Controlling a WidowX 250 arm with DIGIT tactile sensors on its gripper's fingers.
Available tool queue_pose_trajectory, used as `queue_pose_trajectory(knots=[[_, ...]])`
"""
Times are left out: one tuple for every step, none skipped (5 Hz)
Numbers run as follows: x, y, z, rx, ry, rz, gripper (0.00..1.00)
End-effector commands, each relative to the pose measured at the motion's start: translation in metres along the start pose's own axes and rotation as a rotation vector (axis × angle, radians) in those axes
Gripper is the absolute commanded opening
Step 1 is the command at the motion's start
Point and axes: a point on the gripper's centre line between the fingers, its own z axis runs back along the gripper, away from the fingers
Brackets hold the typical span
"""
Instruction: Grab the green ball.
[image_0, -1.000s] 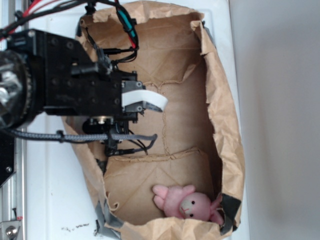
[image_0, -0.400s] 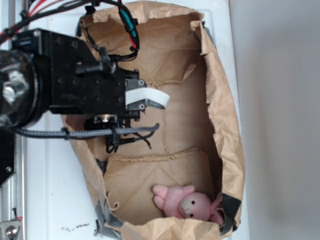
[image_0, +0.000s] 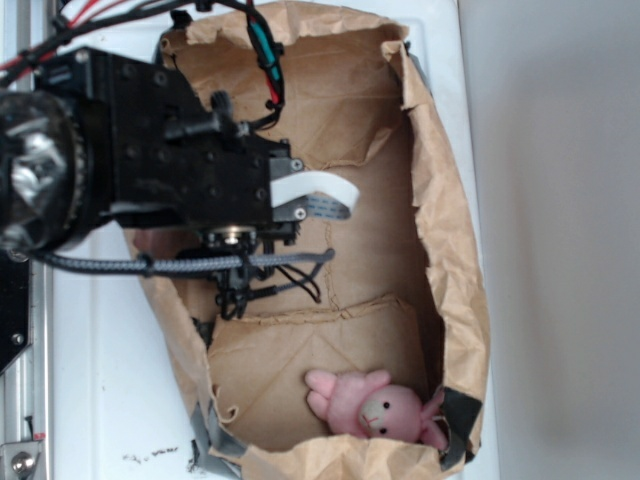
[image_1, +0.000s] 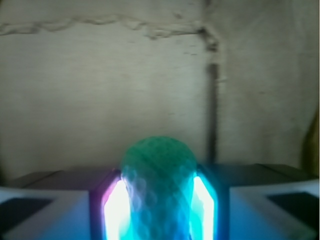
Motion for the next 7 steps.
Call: queue_pose_trajectory(knots=[[0.025,-0.004,0.057,-0.053,-0.048,0.046,0.0],[0.033,-0.003,0.074,-0.086,-0.054,0.07,0.0],[0.037,0.001,0.085,-0.12,-0.067,0.082,0.0],[0.039,0.003,0.101,-0.172,-0.092,0.089,0.0],[0.041,0.001,0.113,-0.194,-0.096,0.095,0.0],[0.045,0.003,0.127,-0.17,-0.146,0.143,0.0],[0.048,0.006,0.132,-0.146,-0.191,0.188,0.0]])
